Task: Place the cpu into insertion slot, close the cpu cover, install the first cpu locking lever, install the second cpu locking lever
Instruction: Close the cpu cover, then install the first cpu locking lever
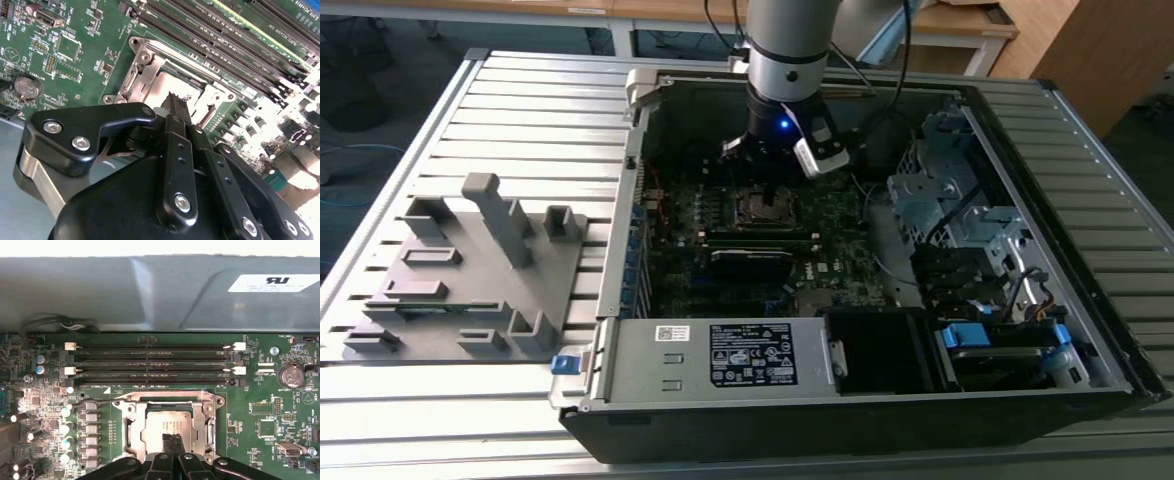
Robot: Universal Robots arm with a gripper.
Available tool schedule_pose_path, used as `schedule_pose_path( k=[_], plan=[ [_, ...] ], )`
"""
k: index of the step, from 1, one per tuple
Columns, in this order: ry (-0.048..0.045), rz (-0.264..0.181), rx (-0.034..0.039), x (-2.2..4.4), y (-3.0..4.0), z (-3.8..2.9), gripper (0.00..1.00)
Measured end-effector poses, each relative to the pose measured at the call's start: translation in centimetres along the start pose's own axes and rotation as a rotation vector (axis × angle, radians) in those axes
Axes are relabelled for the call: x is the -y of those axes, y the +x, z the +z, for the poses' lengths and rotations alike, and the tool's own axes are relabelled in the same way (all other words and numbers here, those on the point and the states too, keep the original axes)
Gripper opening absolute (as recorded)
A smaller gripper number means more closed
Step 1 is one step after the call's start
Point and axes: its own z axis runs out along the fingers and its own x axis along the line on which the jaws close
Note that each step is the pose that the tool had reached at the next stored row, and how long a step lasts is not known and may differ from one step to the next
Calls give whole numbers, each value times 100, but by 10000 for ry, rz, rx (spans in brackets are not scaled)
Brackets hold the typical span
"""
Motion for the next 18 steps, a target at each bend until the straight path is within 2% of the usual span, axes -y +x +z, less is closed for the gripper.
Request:
schedule_pose_path(
  k=[6,18],
  plan=[
    [-2,1,0,-1,-1,-40,10],
    [-1,1,-4,-1,-2,-64,10]
  ],
)
